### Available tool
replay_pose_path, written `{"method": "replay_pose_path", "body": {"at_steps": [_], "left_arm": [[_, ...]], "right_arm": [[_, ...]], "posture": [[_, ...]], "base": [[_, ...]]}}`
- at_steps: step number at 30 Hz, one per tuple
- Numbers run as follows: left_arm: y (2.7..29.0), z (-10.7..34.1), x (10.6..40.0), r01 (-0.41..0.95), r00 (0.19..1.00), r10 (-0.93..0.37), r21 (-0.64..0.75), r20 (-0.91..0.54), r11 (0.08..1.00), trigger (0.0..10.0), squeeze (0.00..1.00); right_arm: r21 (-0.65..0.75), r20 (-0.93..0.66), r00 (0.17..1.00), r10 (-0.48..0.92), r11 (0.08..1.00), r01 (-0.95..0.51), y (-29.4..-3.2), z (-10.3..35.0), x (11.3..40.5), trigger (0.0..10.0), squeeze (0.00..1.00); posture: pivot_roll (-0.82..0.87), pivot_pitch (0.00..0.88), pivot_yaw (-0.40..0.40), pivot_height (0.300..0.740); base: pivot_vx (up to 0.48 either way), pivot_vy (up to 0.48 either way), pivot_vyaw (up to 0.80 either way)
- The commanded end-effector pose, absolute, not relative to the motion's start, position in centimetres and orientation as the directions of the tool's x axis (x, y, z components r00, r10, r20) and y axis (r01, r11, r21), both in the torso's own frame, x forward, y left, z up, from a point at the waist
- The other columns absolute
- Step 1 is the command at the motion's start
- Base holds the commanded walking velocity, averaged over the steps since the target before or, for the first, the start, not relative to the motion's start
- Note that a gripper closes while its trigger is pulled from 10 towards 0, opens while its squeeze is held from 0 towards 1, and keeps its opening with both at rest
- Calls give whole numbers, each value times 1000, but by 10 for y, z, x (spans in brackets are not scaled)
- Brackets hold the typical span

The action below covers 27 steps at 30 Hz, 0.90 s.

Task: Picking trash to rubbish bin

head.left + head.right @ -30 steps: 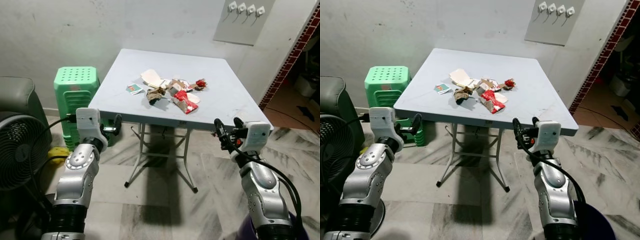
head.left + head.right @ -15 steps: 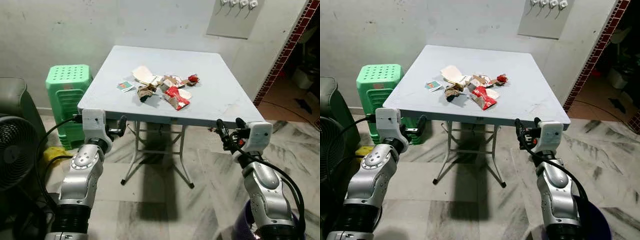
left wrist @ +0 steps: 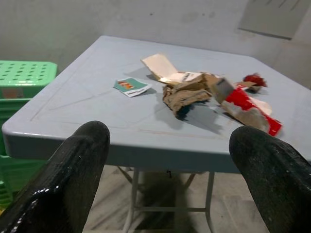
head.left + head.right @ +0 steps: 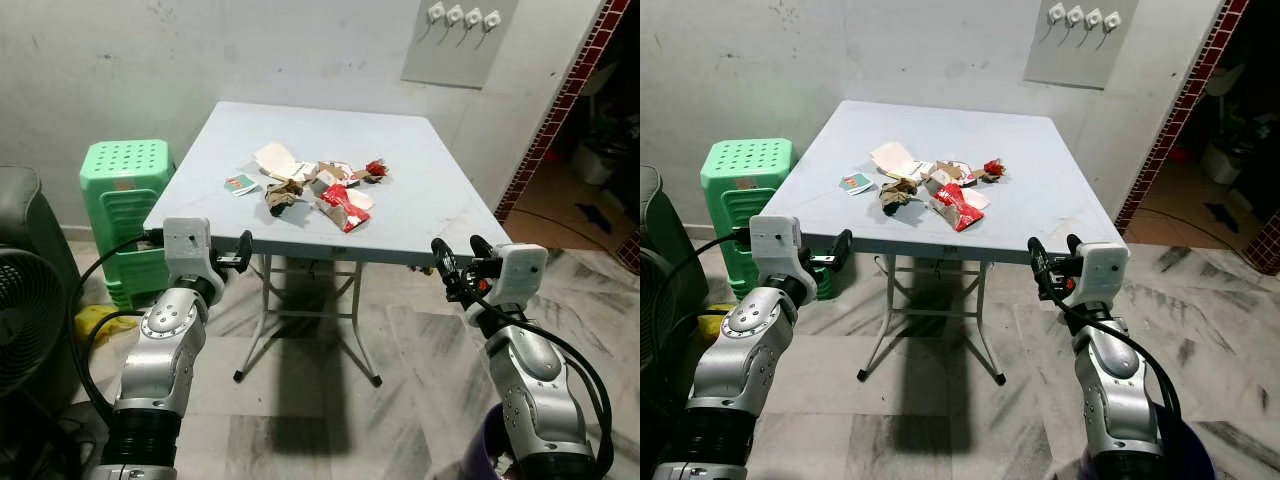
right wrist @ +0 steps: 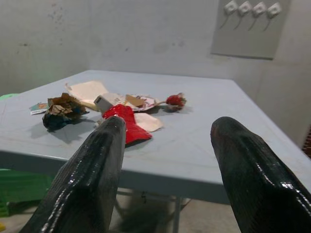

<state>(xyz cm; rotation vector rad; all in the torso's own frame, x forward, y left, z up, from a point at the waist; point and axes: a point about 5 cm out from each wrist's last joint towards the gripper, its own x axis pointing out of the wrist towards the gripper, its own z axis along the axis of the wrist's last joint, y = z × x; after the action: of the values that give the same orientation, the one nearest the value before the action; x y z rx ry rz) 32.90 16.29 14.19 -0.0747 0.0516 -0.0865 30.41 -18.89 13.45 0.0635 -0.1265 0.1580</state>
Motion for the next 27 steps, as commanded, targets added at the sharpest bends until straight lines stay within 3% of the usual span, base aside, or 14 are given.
{"method": "replay_pose_path", "body": {"at_steps": [1, 20, 27], "left_arm": [[159, 149, 331, 97, 995, -99, -80, -28, 992, 10000, 0], [159, 149, 331, 91, 995, -94, -87, -27, 992, 10000, 0], [154, 152, 328, 95, 995, -95, -42, 4, 995, 10000, 0]], "right_arm": [[49, 136, 978, 158, 985, -166, -191, 138, 304, 10000, 0], [50, 131, 976, 172, 982, -180, -190, 138, 305, 10000, 0], [52, 117, 973, 197, 977, -204, -190, 138, 305, 10000, 0]], "posture": [[20, 7, -89, 740], [24, 7, -96, 740], [24, 10, -98, 740]], "base": [[424, 0, 0], [423, 0, 0], [0, 0, 0]]}}
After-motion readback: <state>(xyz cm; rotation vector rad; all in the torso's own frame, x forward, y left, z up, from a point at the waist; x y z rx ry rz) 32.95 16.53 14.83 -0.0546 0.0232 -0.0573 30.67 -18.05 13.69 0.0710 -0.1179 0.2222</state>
